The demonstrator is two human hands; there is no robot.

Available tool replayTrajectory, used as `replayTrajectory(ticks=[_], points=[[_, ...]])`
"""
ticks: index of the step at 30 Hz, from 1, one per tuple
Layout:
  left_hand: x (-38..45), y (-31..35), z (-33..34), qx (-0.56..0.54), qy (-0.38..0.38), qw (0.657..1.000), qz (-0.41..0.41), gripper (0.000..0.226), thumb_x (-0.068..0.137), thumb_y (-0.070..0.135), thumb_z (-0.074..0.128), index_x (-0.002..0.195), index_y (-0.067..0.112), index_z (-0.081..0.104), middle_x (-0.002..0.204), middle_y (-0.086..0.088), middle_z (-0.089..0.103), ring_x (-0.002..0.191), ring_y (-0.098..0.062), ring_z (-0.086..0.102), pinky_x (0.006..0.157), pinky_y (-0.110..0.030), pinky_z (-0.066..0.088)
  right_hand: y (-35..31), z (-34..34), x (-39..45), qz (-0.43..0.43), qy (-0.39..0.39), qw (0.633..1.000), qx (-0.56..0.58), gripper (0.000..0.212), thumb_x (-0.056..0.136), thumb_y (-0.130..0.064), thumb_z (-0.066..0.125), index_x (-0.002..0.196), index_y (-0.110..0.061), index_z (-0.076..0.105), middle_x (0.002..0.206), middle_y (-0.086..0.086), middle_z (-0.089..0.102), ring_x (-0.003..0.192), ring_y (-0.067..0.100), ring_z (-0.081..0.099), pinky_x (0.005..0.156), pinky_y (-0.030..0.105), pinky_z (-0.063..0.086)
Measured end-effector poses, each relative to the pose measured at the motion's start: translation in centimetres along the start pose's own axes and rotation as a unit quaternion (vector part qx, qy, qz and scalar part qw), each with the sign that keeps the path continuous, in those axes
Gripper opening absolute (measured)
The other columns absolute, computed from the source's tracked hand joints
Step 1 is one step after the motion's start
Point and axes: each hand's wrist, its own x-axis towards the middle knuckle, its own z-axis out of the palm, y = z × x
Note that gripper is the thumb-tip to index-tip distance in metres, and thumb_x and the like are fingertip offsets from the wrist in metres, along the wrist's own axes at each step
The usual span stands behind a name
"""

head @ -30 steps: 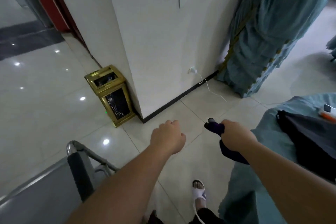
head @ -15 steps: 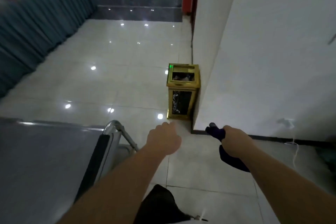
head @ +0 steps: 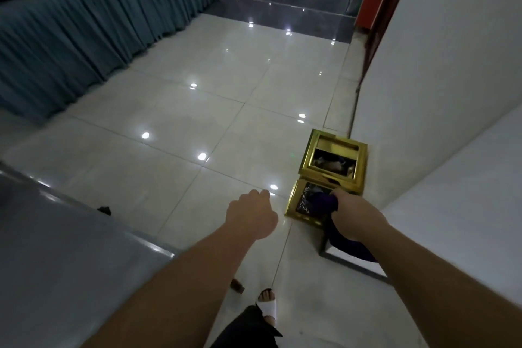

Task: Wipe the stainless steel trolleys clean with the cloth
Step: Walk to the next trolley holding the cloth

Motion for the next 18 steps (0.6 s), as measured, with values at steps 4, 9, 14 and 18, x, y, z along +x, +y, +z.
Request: replayTrajectory(ticks=[4, 9, 14, 18], points=[[5.8, -1.0, -3.3, -0.013, 0.014, 1.0, -0.015, 0.047, 0.102, 0.034, 0.047, 0.148, 0.02, 0.047, 0.141, -0.005, 0.055, 0.124, -0.028, 0.057, 0.098, -0.04, 0.044, -1.2, -3.2, 6.9, -0.014, 0.021, 1.0, -0.01, 0.029, 0.098, -0.018, 0.053, 0.125, -0.024, 0.043, 0.088, 0.001, 0.063, 0.079, 0.022, 0.064, 0.079, 0.046, 0.06], [11.2, -3.2, -5.2, -0.051, -0.003, 0.996, -0.072, 0.052, 0.103, 0.04, 0.046, 0.151, 0.02, 0.044, 0.145, -0.007, 0.052, 0.127, -0.03, 0.054, 0.1, -0.042, 0.045, -3.8, -5.8, 15.8, -0.051, -0.006, 0.998, -0.044, 0.025, 0.099, -0.014, 0.052, 0.122, -0.023, 0.044, 0.091, 0.002, 0.064, 0.079, 0.022, 0.064, 0.079, 0.047, 0.059], [16.5, -6.7, -7.1, -0.091, 0.012, 0.981, -0.17, 0.054, 0.104, 0.039, 0.046, 0.154, 0.02, 0.041, 0.147, -0.007, 0.051, 0.129, -0.03, 0.053, 0.099, -0.042, 0.045, -8.5, -7.5, 26.0, -0.154, -0.048, 0.981, -0.109, 0.011, 0.1, -0.013, 0.05, 0.109, -0.016, 0.046, 0.086, 0.006, 0.063, 0.072, 0.023, 0.062, 0.065, 0.038, 0.052], [18.1, -8.8, -8.7, -0.148, 0.03, 0.952, -0.265, 0.053, 0.103, 0.038, 0.047, 0.153, 0.022, 0.043, 0.147, -0.006, 0.052, 0.128, -0.03, 0.055, 0.1, -0.043, 0.046, -13.6, -8.8, 32.9, -0.238, -0.086, 0.956, -0.146, 0.012, 0.099, -0.011, 0.051, 0.109, -0.015, 0.046, 0.088, 0.007, 0.063, 0.075, 0.026, 0.063, 0.068, 0.038, 0.051]])
